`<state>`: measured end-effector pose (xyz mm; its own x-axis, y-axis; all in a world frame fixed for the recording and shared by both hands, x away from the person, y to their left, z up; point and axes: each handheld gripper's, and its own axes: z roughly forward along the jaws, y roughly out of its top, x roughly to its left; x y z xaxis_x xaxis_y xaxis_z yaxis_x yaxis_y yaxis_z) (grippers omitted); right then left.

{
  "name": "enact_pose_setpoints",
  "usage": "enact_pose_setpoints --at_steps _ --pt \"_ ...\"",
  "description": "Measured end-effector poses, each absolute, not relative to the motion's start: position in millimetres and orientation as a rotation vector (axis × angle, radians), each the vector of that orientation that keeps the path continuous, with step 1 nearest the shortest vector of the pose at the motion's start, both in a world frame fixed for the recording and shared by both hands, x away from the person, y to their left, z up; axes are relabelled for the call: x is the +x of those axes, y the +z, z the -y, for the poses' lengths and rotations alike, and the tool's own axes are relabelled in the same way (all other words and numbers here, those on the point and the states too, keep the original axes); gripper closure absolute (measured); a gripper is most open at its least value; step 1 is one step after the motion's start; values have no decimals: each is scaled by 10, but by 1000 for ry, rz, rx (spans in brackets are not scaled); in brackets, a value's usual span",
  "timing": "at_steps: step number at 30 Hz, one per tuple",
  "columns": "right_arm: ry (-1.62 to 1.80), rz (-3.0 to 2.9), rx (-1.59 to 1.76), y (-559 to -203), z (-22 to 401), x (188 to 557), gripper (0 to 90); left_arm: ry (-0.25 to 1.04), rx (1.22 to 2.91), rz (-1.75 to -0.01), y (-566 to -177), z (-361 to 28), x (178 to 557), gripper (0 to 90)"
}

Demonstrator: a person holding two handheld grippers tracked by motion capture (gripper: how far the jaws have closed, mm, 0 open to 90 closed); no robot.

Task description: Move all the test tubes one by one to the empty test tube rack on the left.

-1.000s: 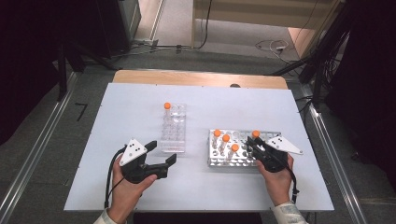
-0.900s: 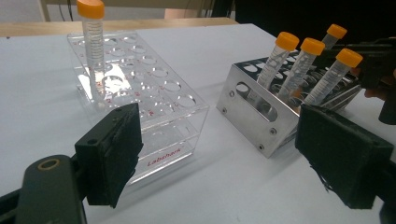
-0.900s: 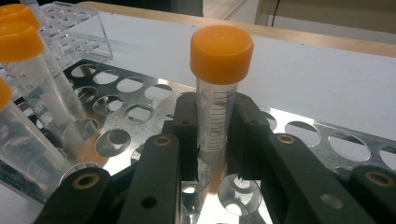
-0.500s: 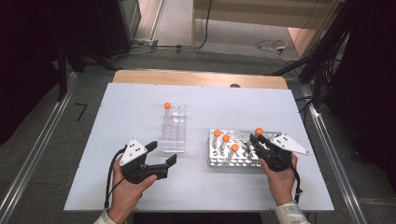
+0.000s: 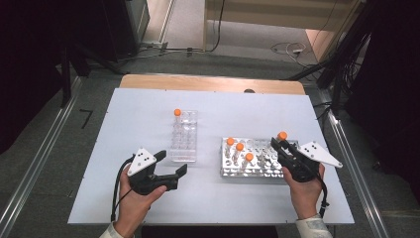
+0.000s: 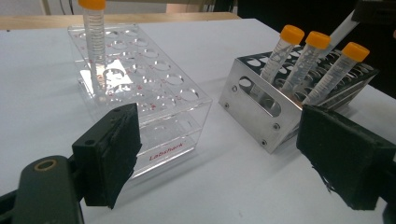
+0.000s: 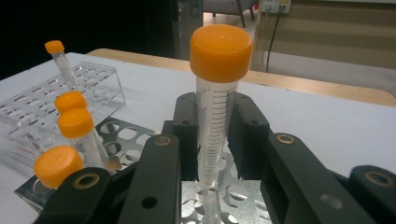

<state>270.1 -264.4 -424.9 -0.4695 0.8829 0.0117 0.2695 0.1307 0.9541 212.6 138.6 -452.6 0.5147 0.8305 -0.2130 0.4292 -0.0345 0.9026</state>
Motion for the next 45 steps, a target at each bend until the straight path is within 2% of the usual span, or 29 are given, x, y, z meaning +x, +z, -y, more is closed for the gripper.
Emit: enact_pose_setpoints --at_steps 22,45 --pt "1402 -1865 1050 -4092 2779 2353 721 451 1663 -1082 -4544 -1385 2129 143" --pt "1410 -2000 1002 -4269 2671 1980 721 452 1663 -1071 -4545 -1362 2115 147"
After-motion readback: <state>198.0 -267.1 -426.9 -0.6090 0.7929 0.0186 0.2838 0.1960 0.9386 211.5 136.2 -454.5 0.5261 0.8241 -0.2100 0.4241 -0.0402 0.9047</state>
